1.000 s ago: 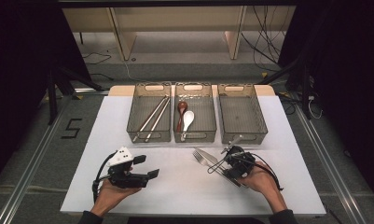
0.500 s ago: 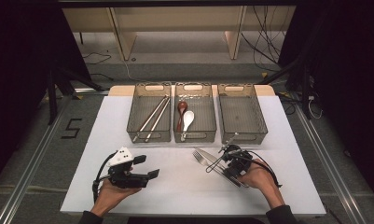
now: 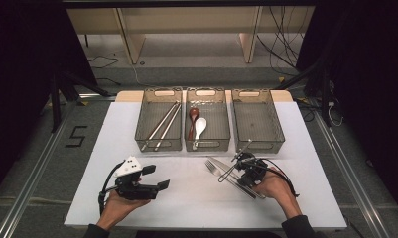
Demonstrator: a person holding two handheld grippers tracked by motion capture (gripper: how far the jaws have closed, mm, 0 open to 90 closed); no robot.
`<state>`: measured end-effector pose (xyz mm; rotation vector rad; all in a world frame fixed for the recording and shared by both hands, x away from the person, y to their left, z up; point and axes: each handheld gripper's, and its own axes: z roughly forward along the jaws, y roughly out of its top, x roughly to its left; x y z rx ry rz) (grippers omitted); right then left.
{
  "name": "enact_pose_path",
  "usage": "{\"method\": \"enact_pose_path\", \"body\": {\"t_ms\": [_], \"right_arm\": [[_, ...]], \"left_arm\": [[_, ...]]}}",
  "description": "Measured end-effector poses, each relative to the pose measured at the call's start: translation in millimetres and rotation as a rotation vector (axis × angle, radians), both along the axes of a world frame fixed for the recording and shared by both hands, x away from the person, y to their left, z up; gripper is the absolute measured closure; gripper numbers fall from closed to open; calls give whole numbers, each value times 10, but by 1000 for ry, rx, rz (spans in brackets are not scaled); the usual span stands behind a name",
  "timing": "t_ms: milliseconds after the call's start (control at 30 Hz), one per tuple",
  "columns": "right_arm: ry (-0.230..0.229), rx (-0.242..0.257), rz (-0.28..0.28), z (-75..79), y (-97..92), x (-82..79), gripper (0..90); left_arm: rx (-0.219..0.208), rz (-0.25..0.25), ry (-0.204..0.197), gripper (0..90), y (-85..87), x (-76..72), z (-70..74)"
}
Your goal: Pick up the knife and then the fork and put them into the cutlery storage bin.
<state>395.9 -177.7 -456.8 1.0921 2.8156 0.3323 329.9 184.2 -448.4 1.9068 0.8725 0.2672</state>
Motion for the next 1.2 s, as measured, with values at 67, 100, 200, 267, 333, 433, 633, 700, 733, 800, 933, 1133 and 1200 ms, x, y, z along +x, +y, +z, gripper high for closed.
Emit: {"method": "enact_pose_path", "body": {"t_ms": [67,100,200,267,333,433,633,700,733,800,933,1133,1200], "right_arm": [[7,0,-1,2,-6,13,779],[12,-2,-6,3,-5,21,786],[18,-11,-3,4,10,35,785],[17,-23,4,7,23,34,784],[17,-23,0,6,27,35,782],[19,-21,-1,6,25,37,781],[16,-23,5,3,29,34,784],[23,-25,8,5,30,48,787],[26,-32,9,6,37,50,789],[27,-48,16,10,53,56,794],[27,-48,13,10,60,52,800],[15,-55,21,13,66,37,803],[15,-50,20,15,62,32,804]], "left_arm": [[0,0,1,221,2,2,-1],[1,0,1,221,2,2,-1],[3,-1,0,221,0,3,-2],[4,-3,-2,221,-5,6,-4],[12,-6,0,221,-8,5,-1],[11,-7,2,222,-16,7,-5],[13,-5,1,221,-17,8,-8],[12,-5,0,221,-19,7,-8],[12,-6,1,221,-19,6,-6],[11,-4,-2,221,-22,4,-6],[10,-3,0,221,-19,5,-6],[13,-6,-2,222,-16,5,-2],[14,-6,0,223,-13,6,-2]]}}
